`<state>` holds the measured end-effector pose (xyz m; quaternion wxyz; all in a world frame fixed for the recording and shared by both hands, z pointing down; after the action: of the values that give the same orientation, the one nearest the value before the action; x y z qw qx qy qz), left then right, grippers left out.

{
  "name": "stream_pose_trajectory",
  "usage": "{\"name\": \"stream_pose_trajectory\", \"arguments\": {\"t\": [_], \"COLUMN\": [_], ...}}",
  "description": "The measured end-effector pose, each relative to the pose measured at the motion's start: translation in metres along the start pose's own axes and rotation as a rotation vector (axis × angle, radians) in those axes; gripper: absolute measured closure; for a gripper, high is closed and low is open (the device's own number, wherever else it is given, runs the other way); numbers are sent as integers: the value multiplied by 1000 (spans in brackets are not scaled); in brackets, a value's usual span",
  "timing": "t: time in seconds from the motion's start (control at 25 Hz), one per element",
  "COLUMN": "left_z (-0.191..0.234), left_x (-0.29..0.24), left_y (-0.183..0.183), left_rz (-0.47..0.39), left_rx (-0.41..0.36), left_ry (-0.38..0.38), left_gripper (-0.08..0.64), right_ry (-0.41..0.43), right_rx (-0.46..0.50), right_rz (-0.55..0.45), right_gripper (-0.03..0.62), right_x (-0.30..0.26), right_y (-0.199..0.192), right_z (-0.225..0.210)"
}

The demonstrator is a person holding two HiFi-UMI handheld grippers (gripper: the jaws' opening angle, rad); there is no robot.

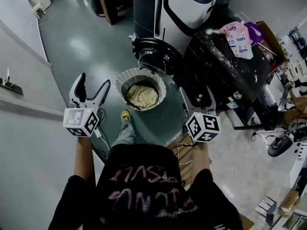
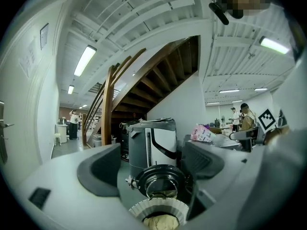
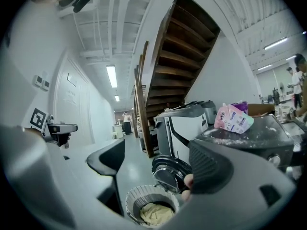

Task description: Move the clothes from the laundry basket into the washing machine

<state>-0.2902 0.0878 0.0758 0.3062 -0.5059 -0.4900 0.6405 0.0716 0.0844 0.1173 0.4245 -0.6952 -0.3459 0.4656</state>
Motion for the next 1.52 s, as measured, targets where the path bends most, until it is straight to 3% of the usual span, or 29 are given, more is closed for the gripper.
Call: {"name": "stream_pose_trajectory", "arguments": {"t": [0.36,0.64,0.88,1.24,1.52], "left_z": [70,129,168,151,123], "left_x": [-86,-138,-179,-233,-249], "left_y": [0,12,9,-14,-26], "left_rz": [48,32,71,158,207], "left_rx": [52,94,132,121,105], "left_ry": [-76,-162,-227,-309,-262], "left_gripper": [144,144,144,147,147], "right_ry": [-54,-102,-163,-210,-146], "right_rx": [-54,-32,-40,-92,-141], "right_rz": [53,94,125,190,234], "right_gripper": [176,176,176,176,176], "right_x": [-85,-148,-188,-211,-236], "right_y": [19,43,53,24,9], "right_z": [14,46,61,32,-1]}}
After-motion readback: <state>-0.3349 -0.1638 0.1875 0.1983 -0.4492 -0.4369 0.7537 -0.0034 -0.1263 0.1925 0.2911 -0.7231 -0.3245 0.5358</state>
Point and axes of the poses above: the fingertips, and each gripper's own axes: x backward along the fingers, z to its left, y out of its top, the point moved 2 cm from there along x, backward along the fingers, and after that the axes turned 13 degrees about z, right-handed, at the moved point
